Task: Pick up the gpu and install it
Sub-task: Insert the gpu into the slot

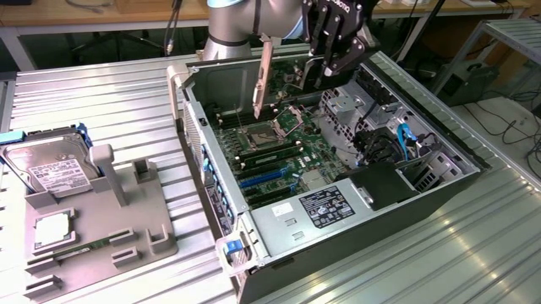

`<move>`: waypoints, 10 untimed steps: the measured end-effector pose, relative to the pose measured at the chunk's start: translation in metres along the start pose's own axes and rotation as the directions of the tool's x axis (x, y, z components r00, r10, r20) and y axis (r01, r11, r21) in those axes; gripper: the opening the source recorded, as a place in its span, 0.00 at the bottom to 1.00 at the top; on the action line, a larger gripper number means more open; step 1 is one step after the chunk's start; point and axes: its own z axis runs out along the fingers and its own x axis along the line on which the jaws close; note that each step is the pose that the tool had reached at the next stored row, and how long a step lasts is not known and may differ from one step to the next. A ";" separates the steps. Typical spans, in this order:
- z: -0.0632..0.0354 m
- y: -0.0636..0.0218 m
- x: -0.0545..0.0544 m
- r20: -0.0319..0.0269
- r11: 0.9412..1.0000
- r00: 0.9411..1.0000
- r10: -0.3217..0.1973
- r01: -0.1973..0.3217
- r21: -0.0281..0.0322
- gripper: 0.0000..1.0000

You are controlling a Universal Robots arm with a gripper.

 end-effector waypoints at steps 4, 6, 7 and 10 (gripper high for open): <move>0.0020 0.0000 0.000 0.000 1.000 1.000 0.000 0.000 0.000 0.28; 0.0027 0.0000 0.000 0.000 1.000 1.000 0.000 0.000 0.000 0.28; 0.0030 0.0000 0.000 0.000 1.000 1.000 0.000 0.000 0.000 0.28; 0.0038 0.0000 0.000 0.000 1.000 1.000 0.000 0.000 0.000 0.28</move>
